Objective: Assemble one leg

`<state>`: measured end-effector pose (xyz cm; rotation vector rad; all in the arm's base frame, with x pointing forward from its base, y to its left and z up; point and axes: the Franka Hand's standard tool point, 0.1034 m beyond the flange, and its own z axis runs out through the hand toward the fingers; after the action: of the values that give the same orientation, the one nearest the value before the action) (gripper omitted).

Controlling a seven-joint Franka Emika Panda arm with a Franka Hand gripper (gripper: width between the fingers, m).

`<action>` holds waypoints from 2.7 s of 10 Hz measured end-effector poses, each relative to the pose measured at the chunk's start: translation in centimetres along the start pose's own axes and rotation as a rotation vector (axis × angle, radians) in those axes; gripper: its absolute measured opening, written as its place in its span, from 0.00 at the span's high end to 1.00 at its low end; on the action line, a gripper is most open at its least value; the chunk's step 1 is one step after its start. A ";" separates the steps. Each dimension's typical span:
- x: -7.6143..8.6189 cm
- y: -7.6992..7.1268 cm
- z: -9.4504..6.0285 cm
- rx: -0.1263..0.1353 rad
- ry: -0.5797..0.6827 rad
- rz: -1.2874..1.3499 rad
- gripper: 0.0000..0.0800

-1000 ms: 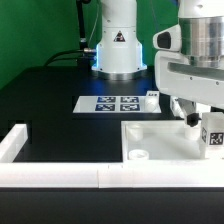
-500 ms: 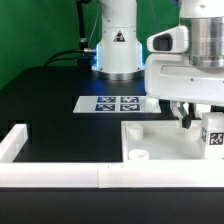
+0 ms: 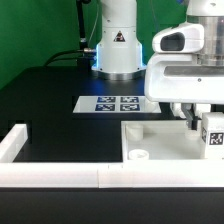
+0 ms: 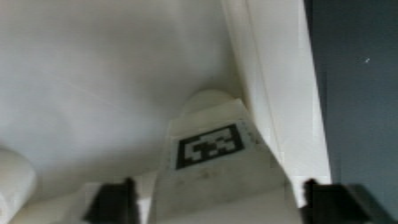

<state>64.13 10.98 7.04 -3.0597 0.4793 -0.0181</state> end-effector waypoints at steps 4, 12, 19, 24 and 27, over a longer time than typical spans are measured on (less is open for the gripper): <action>0.0 -0.1 0.0 0.002 -0.001 0.169 0.64; 0.1 -0.1 0.0 0.018 -0.017 1.346 0.64; -0.3 -0.5 -0.4 0.028 -0.011 1.081 0.22; -0.5 -1.4 -1.2 0.056 0.006 0.893 0.19; -0.3 -1.3 -1.4 0.056 0.016 0.729 0.19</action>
Offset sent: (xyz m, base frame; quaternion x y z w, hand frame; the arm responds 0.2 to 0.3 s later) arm 0.0000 0.0000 0.0000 0.0000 0.0000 0.1296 0.9916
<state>64.24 12.22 8.45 -2.6411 1.5137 -0.0283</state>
